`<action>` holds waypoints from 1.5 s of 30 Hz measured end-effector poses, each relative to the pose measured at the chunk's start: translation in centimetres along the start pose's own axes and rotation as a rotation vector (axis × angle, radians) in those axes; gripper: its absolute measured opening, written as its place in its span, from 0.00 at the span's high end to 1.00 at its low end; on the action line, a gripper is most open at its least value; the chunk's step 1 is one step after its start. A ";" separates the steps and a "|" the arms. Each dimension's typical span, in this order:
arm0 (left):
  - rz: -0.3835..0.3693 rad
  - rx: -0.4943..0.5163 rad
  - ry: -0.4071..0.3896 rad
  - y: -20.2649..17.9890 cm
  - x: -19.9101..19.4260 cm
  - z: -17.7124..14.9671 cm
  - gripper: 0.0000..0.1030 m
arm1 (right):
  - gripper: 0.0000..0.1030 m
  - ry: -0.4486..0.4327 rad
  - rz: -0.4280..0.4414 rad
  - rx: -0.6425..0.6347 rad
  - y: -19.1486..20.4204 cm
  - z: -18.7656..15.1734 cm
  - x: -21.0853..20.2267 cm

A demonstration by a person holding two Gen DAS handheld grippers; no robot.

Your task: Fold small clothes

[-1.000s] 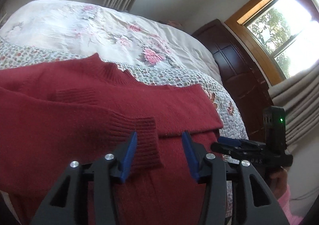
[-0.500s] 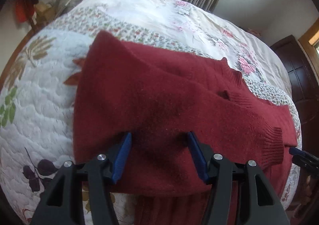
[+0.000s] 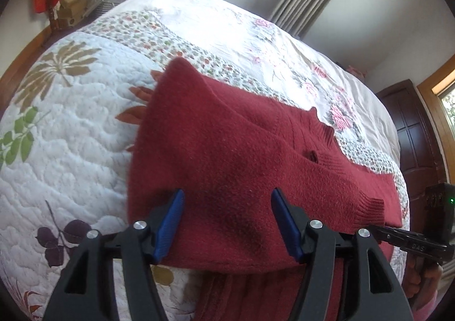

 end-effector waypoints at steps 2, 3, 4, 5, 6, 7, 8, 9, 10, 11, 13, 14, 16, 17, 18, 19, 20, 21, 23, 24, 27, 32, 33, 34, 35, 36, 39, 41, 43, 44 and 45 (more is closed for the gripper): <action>0.007 -0.004 -0.023 0.2 -0.6 0.5 0.36 | 0.94 -0.059 -0.003 -0.027 0.1 0.9 -2.0; 0.014 -0.003 -0.034 0.2 -0.8 0.7 0.35 | 0.94 -0.095 0.004 -0.024 0.0 1.4 -3.5; 0.021 -0.002 -0.042 0.2 -0.9 1.0 0.35 | 0.94 -0.122 0.005 -0.018 -0.4 1.9 -4.7; 0.028 -0.002 -0.050 0.2 -1.1 1.2 0.35 | 0.94 -0.155 -0.002 -0.013 -0.9 2.3 -6.2; 0.030 -0.001 -0.053 0.1 -1.1 1.3 0.34 | 0.94 -0.188 -0.022 -0.012 -1.6 2.7 -7.6; 0.031 0.004 -0.052 -0.2 -0.9 1.4 0.34 | 0.94 -0.212 -0.046 -0.011 -2.4 3.0 -8.7; 0.034 0.010 -0.048 -0.4 -0.7 1.4 0.34 | 0.94 -0.233 -0.071 -0.008 -3.3 3.2 -9.7; 0.039 0.017 -0.042 -0.6 -0.5 1.3 0.34 | 0.94 -0.254 -0.099 -0.001 -4.5 3.4 -10.9; 0.044 0.027 -0.033 -0.9 -0.1 1.2 0.34 | 0.94 -0.271 -0.121 0.015 -5.9 3.3 -11.9; 0.050 0.039 -0.021 -1.3 0.5 1.0 0.34 | 0.94 -0.280 -0.138 0.039 -7.2 3.3 -12.6; 0.058 0.056 -0.003 -1.9 1.4 0.8 0.34 | 0.94 -0.287 -0.167 0.086 -9.8 2.9 -13.4; 0.059 0.061 0.003 -2.0 1.9 0.7 0.34 | 0.94 -0.280 -0.174 0.109 -11.1 2.6 -13.4; 0.078 0.073 0.026 -2.5 3.1 0.3 0.34 | 0.94 -0.246 -0.177 0.146 -13.1 2.0 -12.3; 0.099 0.085 0.043 -2.7 3.9 0.1 0.34 | 0.94 -0.219 -0.180 0.159 -13.8 1.5 -11.3; 0.116 0.097 0.057 -2.7 4.6 -0.1 0.34 | 0.93 -0.183 -0.192 0.171 -14.4 0.8 -9.8; 0.141 0.112 0.074 -2.7 5.3 -0.3 0.33 | 0.89 -0.157 -0.210 0.173 -14.9 0.3 -8.7; 0.157 0.121 0.083 -2.7 5.8 -0.4 0.32 | 0.85 -0.135 -0.247 0.176 -15.6 -0.1 -7.8; 0.169 0.131 0.086 -2.7 6.1 -0.5 0.31 | 0.80 -0.126 -0.281 0.179 -15.9 -0.8 -7.3; 0.186 0.150 0.088 -3.0 6.0 -0.4 0.31 | 0.72 -0.142 -0.304 0.198 -16.7 -1.3 -7.6; 0.187 0.154 0.087 -3.2 5.6 -0.4 0.31 | 0.72 -0.162 -0.297 0.203 -16.8 -1.5 -8.3; 0.132 0.156 0.037 -4.7 3.5 0.2 0.31 | 0.72 -0.246 -0.250 0.176 -15.1 -0.7 -11.1; 0.026 0.172 0.038 -8.1 3.3 0.1 0.29 | 0.72 -0.233 -0.167 0.101 -11.7 0.5 -10.7; 0.037 0.184 0.046 -8.2 3.7 -0.1 0.29 | 0.72 -0.215 -0.179 0.102 -11.9 0.4 -10.1; 0.056 0.195 0.055 -8.2 4.2 -0.4 0.29 | 0.72 -0.192 -0.193 0.113 -12.3 0.2 -9.3; 0.074 0.206 0.065 -8.0 4.7 -0.7 0.29 | 0.72 -0.171 -0.196 0.129 -12.7 -0.2 -8.5; 0.086 0.213 0.072 -7.8 5.2 -1.0 0.29 | 0.72 -0.156 -0.196 0.141 -13.2 -0.5 -7.8; 0.108 0.251 0.076 -7.5 5.9 -1.5 0.29 | 0.74 -0.144 -0.203 0.164 -14.3 -1.3 -6.5; 0.125 0.274 0.082 -7.5 6.2 -1.7 0.29 | 0.74 -0.148 -0.204 0.172 -14.2 -1.5 -6.6; 0.134 0.277 0.084 -7.9 5.9 -1.6 0.29 | 0.71 -0.155 -0.222 0.165 -13.6 -1.5 -7.3; 0.113 0.272 0.076 -8.5 5.5 -1.5 0.29 | 0.65 -0.169 -0.225 0.153 -13.2 -1.4 -7.8; 0.075 0.261 0.063 -9.0 4.9 -1.4 0.29 | 0.62 -0.186 -0.227 0.139 -12.7 -1.3 -8.4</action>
Point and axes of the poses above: each gripper's, at about its wrist camera, not at the fingertips, and x roughly the way its jaws point, y to its left, z to its top, the point moved 8 cm from there along x, roughly the way its jaws point, and after that the axes turned 7 degrees about -z, right-handed, at the moved point
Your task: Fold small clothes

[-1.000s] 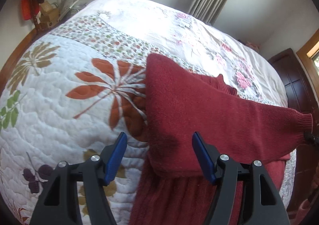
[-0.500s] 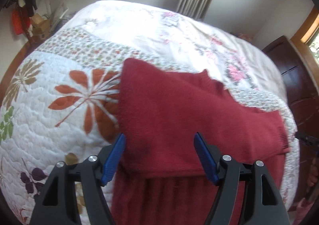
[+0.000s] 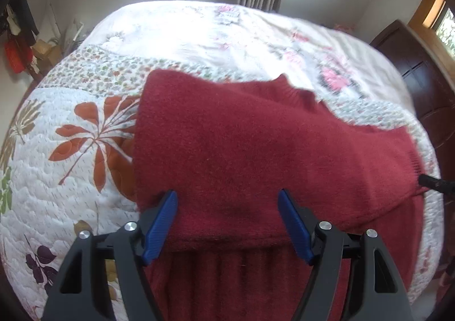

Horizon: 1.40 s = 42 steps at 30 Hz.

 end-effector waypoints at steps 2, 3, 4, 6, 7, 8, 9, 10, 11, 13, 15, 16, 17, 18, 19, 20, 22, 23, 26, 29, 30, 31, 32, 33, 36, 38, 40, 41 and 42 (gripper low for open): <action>-0.060 -0.020 -0.018 -0.7 -0.6 0.3 0.28 | 0.58 -0.018 -0.020 -0.019 0.4 0.3 -0.6; -0.077 -0.022 -0.011 -1.0 -0.5 0.2 0.28 | 0.58 -0.016 -0.034 -0.022 0.3 0.3 -0.5; -0.089 -0.021 0.001 -1.2 -0.2 0.1 0.28 | 0.58 -0.004 -0.043 -0.018 0.2 0.2 -0.1; -0.095 -0.029 0.032 -1.0 0.9 -0.4 0.28 | 0.60 0.039 -0.046 0.015 -0.6 -0.4 1.2; -0.100 -0.041 0.053 -0.7 1.6 -0.9 0.28 | 0.61 0.044 -0.044 0.024 -0.8 -0.8 1.7; -0.110 -0.051 0.065 -0.4 2.2 -1.1 0.29 | 0.61 0.039 -0.037 0.030 -1.0 -0.9 2.1; -0.121 -0.062 0.068 -0.1 2.6 -1.4 0.29 | 0.61 0.036 -0.033 0.034 -1.0 -1.0 2.3; -0.131 -0.068 0.062 0.1 2.7 -1.4 0.29 | 0.61 0.032 -0.031 0.040 -1.1 -1.0 2.4; -0.132 -0.065 0.059 0.1 2.7 -1.4 0.29 | 0.61 0.031 -0.033 0.040 -1.1 -1.0 2.3; -0.122 -0.048 0.059 -0.2 2.3 -1.5 0.29 | 0.61 0.021 -0.039 0.039 -0.8 -1.0 1.6; -0.115 -0.042 0.054 -0.3 1.2 -1.6 0.29 | 0.58 0.010 -0.020 0.046 -0.5 -1.2 0.3; -0.115 -0.044 0.047 -0.3 0.3 -1.7 0.29 | 0.56 -0.003 0.001 0.049 -0.4 -1.5 -0.8; -0.123 -0.045 0.036 -0.3 -0.8 -1.9 0.28 | 0.53 -0.011 0.015 0.044 -0.2 -2.0 -1.7; -0.131 -0.041 0.028 -0.1 -1.9 -2.3 0.28 | 0.51 -0.015 0.031 0.030 -0.1 -2.9 -2.8; -0.133 -0.034 0.023 0.2 -3.1 -2.9 0.25 | 0.48 -0.015 0.038 0.017 -0.1 -3.8 -3.6; -0.135 -0.021 0.017 0.6 -4.5 -3.8 0.24 | 0.46 -0.012 0.041 0.002 -0.1 -4.9 -4.3; -0.124 0.011 0.015 1.6 -6.8 -6.1 0.21 | 0.42 -0.003 0.033 -0.034 -0.6 -8.1 -5.9; -0.111 0.028 0.024 2.3 -7.9 -7.8 0.20 | 0.39 0.003 0.026 -0.046 -0.9 -9.4 -6.3; -0.085 0.033 0.099 4.4 -10.0 -13.7 0.20 | 0.38 0.025 -0.001 -0.040 -2.6 -14.3 -7.5; -0.089 -0.026 0.187 6.3 -10.8 -20.0 0.20 | 0.37 0.052 -0.024 0.013 -4.2 -18.9 -8.0; -0.100 -0.052 0.213 6.7 -10.9 -21.8 0.20 | 0.36 0.060 -0.033 0.027 -4.6 -20.2 -8.1; -0.130 -0.082 0.247 6.9 -10.7 -24.0 0.20 | 0.35 0.069 -0.038 0.037 -4.9 -21.7 -8.1; -0.148 -0.101 0.266 7.1 -10.6 -25.4 0.20 | 0.34 0.075 -0.035 0.042 -5.0 -22.7 -8.0; -0.158 -0.115 0.282 7.3 -10.3 -26.6 0.20 | 0.34 0.085 -0.028 0.048 -5.0 -23.7 -7.8; -0.201 -0.149 0.314 7.7 -8.9 -28.8 0.20 | 0.33 0.123 -0.005 0.055 -5.1 -25.7 -7.2; -0.222 -0.167 0.332 7.7 -7.6 -29.4 0.20 | 0.33 0.133 0.003 0.037 -4.9 -26.4 -7.0; -0.251 -0.178 0.326 7.4 -6.7 -29.5 0.20 | 0.32 0.137 0.006 0.036 -4.8 -26.8 -7.2; -0.282 -0.185 0.326 7.1 -6.2 -29.7 0.20 | 0.32 0.140 0.007 0.039 -4.9 -27.0 -7.3; -0.312 -0.189 0.330 6.7 -5.8 -29.8 0.20 | 0.31 0.142 0.011 0.042 -4.9 -27.3 -7.5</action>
Point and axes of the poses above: each gripper's, at about its wrist camera, not at the fingertips, and x roughly the way its jaws point, y to its left, z to its top, the point moved 8 cm from there along x, roughly the way its jaws point, and after that the axes turned 7 degrees about -z, right-handed, at the moved point
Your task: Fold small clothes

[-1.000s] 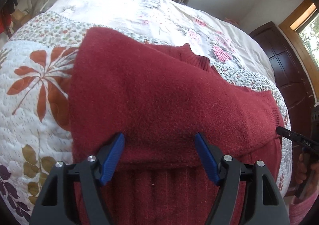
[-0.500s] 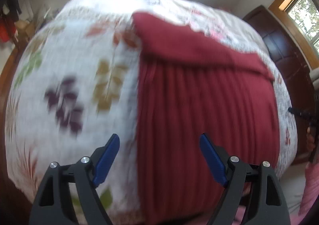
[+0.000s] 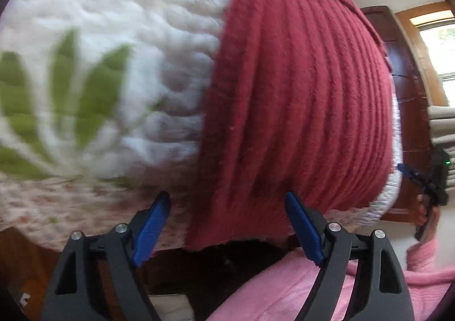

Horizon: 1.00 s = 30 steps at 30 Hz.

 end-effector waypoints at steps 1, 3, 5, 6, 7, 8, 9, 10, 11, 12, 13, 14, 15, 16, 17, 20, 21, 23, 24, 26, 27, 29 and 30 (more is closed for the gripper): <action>-0.016 -0.002 0.004 -0.1 0.5 0.0 0.21 | 0.30 0.000 0.003 0.009 -0.2 -0.4 -0.2; -0.037 0.003 0.023 -0.4 1.5 -0.3 0.21 | 0.30 0.001 -0.006 0.029 -0.9 -1.2 -0.5; -0.048 0.024 0.031 -0.6 2.1 -0.4 0.24 | 0.29 -0.006 -0.006 0.050 -1.3 -1.8 -0.6; -0.053 0.026 0.034 -0.6 2.3 -0.5 0.27 | 0.29 -0.013 -0.005 0.059 -1.5 -2.1 -0.6; -0.069 0.020 0.037 -0.5 2.4 -0.4 0.35 | 0.29 -0.025 -0.003 0.070 -1.6 -2.5 -0.6; -0.090 0.010 0.040 -0.4 2.3 -0.4 0.41 | 0.28 -0.033 0.004 0.081 -1.7 -2.8 -0.5; -0.105 -0.002 0.042 -0.1 2.0 -0.2 0.50 | 0.28 -0.036 0.017 0.092 -1.9 -3.0 -0.3; -0.107 -0.008 0.041 0.1 1.6 -0.1 0.59 | 0.28 -0.030 0.033 0.101 -2.0 -3.3 0.0; -0.097 -0.003 0.038 0.2 1.2 -0.1 0.64 | 0.28 -0.024 0.048 0.104 -2.1 -3.4 0.4; -0.088 0.009 0.033 0.1 1.0 -0.1 0.76 | 0.28 -0.019 0.059 0.105 -2.0 -3.4 0.8; -0.086 0.019 0.029 -0.2 0.7 0.0 0.81 | 0.28 -0.003 0.074 0.111 -2.1 -3.6 1.3; -0.084 0.032 0.025 -0.6 0.5 -0.1 0.82 | 0.28 0.018 0.082 0.117 -2.3 -3.9 1.8; -0.075 0.044 0.022 -1.1 0.4 -0.1 0.84 | 0.28 0.037 0.088 0.116 -2.4 -4.2 2.2; -0.060 0.058 0.020 -1.5 0.4 -0.1 0.85 | 0.28 0.053 0.102 0.110 -2.4 -4.7 2.6; -0.044 0.072 0.017 -1.9 0.4 -0.1 0.86 | 0.28 0.067 0.126 0.108 -2.4 -5.0 3.0; -0.028 0.084 0.002 -2.7 0.0 0.0 0.86 | 0.28 0.122 0.166 0.114 -2.2 -5.6 4.5; -0.024 0.083 -0.001 -3.7 0.5 -0.1 0.87 | 0.28 0.129 0.174 0.115 -2.2 -5.8 5.0; -0.022 0.084 -0.005 -4.1 0.5 -0.5 0.87 | 0.43 0.154 0.199 0.141 -2.4 -6.1 5.9; -0.025 0.082 -0.009 -4.3 0.2 -0.6 0.87 | 0.49 0.166 0.215 0.145 -2.2 -6.2 6.2; -0.045 0.081 -0.021 -4.1 -1.1 -0.8 0.88 | 0.58 0.181 0.244 0.140 -1.7 -6.2 6.5; -0.059 0.081 -0.029 -4.2 -1.7 -1.0 0.88 | 0.62 0.187 0.241 0.135 -1.6 -6.2 6.8; -0.078 0.086 -0.040 -4.5 -2.6 -0.9 0.88 | 0.89 0.197 0.271 0.133 -1.1 -6.0 6.7; -0.089 0.088 -0.045 -4.9 -3.0 -0.9 0.88 | 0.90 0.190 0.288 0.143 -1.2 -6.0 6.4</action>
Point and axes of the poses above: each gripper's, at about its wrist camera, not at the fingertips, and x roughly the way its jaws point, y to its left, z to its top, the point moved 8 cm from there along x, roughly the way its jaws point, and after that the axes turned 7 degrees about -z, right-handed, at the moved point
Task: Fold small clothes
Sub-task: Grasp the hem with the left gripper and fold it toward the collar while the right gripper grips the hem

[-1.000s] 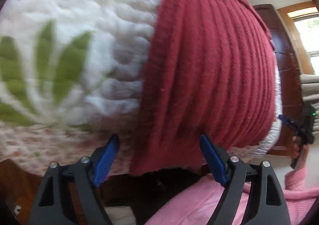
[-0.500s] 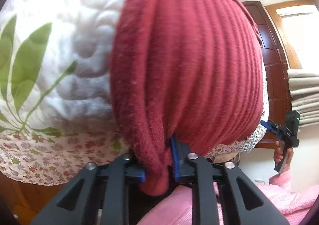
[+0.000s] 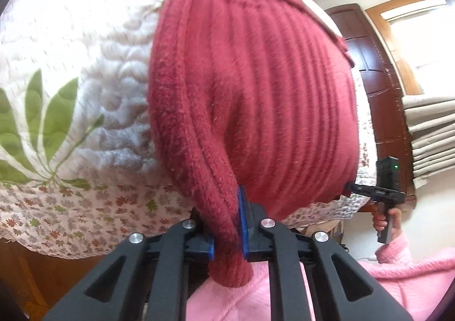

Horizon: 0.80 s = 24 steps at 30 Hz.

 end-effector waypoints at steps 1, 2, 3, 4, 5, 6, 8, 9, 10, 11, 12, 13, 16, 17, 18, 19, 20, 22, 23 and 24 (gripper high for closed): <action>-0.013 0.000 -0.007 -0.4 -0.4 0.3 0.88 | 0.94 -0.016 0.010 -0.004 0.4 0.1 -0.6; -0.036 0.005 -0.020 -0.9 -1.2 0.7 0.88 | 0.94 -0.036 0.031 -0.009 0.8 0.2 -1.3; -0.068 0.014 -0.035 -1.6 -1.5 1.1 0.88 | 0.94 -0.060 0.066 -0.008 1.3 0.3 -2.3; -0.113 0.020 -0.054 -2.7 -2.3 1.8 0.88 | 0.94 -0.091 0.124 -0.006 2.3 0.6 -3.7; -0.140 0.025 -0.070 -3.4 -2.5 2.3 0.88 | 0.94 -0.121 0.160 -0.012 3.0 1.0 -5.0; -0.172 0.034 -0.092 -4.1 -3.3 3.0 0.88 | 0.94 -0.152 0.184 -0.024 3.8 1.4 -6.2; -0.216 0.054 -0.147 -5.7 -4.7 4.8 0.88 | 0.94 -0.212 0.228 -0.057 5.5 3.1 -9.3; -0.233 0.055 -0.178 -6.3 -5.5 5.8 0.88 | 0.94 -0.232 0.246 -0.067 6.1 4.0 -10.6; -0.253 0.054 -0.211 -6.7 -6.3 6.9 0.88 | 0.94 -0.252 0.267 -0.079 6.8 5.3 -12.2; -0.280 0.053 -0.250 -7.1 -7.1 8.1 0.88 | 0.94 -0.264 0.277 -0.083 7.1 6.4 -13.1; -0.297 0.046 -0.284 -7.3 -7.7 9.2 0.88 | 0.94 -0.272 0.285 -0.081 7.2 7.4 -13.9; -0.305 0.034 -0.315 -7.1 -8.1 10.1 0.88 | 0.94 -0.280 0.300 -0.075 7.3 8.9 -14.7; -0.301 -0.034 -0.395 -5.7 -8.3 13.1 0.88 | 0.94 -0.282 0.295 -0.098 6.5 12.3 -15.4; -0.292 -0.057 -0.406 -5.3 -8.0 14.0 0.88 | 0.94 -0.275 0.296 -0.101 6.2 13.5 -15.1; -0.285 -0.082 -0.411 -4.6 -7.6 14.6 0.88 | 0.94 -0.268 0.297 -0.102 5.7 14.6 -15.3; -0.261 -0.107 -0.408 -3.6 -6.9 15.4 0.88 | 0.94 -0.258 0.292 -0.104 5.6 15.9 -14.5; -0.235 -0.119 -0.407 -3.0 -6.4 16.0 0.88 | 0.94 -0.250 0.286 -0.103 5.4 16.7 -13.8; -0.212 -0.153 -0.399 -2.1 -5.2 17.1 0.88 | 0.94 -0.223 0.296 -0.082 4.7 18.7 -12.3; -0.203 -0.168 -0.394 -1.5 -4.6 17.5 0.88 | 0.94 -0.212 0.295 -0.072 4.6 19.3 -11.6; -0.198 -0.182 -0.391 -0.7 -4.2 17.8 0.88 | 0.94 -0.202 0.287 -0.058 4.2 20.2 -10.8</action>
Point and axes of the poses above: each gripper's, at about its wrist camera, not at the fingertips, and x roughly the way its jaws point, y to its left, z to its top, the point moved 8 cm from there along x, roughly the way its jaws point, and after that the axes turned 7 degrees about -z, right-handed, at the moved point
